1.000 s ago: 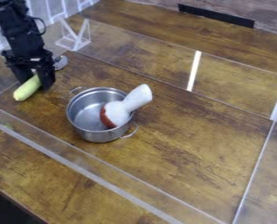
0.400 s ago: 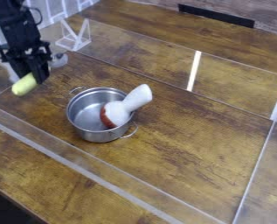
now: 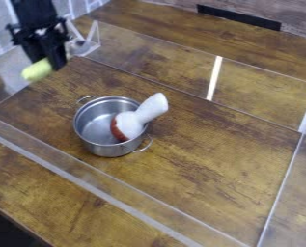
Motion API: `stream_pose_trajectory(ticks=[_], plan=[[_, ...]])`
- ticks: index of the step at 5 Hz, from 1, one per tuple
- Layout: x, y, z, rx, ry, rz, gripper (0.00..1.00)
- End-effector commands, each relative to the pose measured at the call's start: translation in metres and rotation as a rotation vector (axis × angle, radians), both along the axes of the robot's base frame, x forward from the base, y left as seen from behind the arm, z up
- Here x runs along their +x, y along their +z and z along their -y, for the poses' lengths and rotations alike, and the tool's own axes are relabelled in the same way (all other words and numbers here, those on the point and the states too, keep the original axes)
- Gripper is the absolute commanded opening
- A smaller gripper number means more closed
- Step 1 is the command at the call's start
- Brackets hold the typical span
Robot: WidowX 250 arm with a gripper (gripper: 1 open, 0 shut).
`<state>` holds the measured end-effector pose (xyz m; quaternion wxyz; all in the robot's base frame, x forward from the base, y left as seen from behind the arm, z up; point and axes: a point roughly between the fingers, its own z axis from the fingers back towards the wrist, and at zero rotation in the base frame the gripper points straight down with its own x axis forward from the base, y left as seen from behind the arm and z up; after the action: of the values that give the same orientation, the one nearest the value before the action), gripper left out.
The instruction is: Move the green spoon to the right
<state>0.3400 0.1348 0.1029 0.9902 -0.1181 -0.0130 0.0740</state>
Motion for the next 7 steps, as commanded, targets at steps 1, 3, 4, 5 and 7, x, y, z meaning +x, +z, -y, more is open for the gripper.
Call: stream_pose_trajectory(ticks=[1,3,4,5,7], plan=[[0.008,0.060,0.033,0.021,-0.050,0.119,0.00],[0.003,0.071,0.100,-0.036,-0.065,0.092,0.00],[-0.001,0.059,0.138,-0.055,-0.045,0.071,0.00],[-0.004,0.062,0.179,-0.070,-0.014,0.068,0.00],[-0.011,0.053,0.230,-0.085,0.015,0.058,0.00]])
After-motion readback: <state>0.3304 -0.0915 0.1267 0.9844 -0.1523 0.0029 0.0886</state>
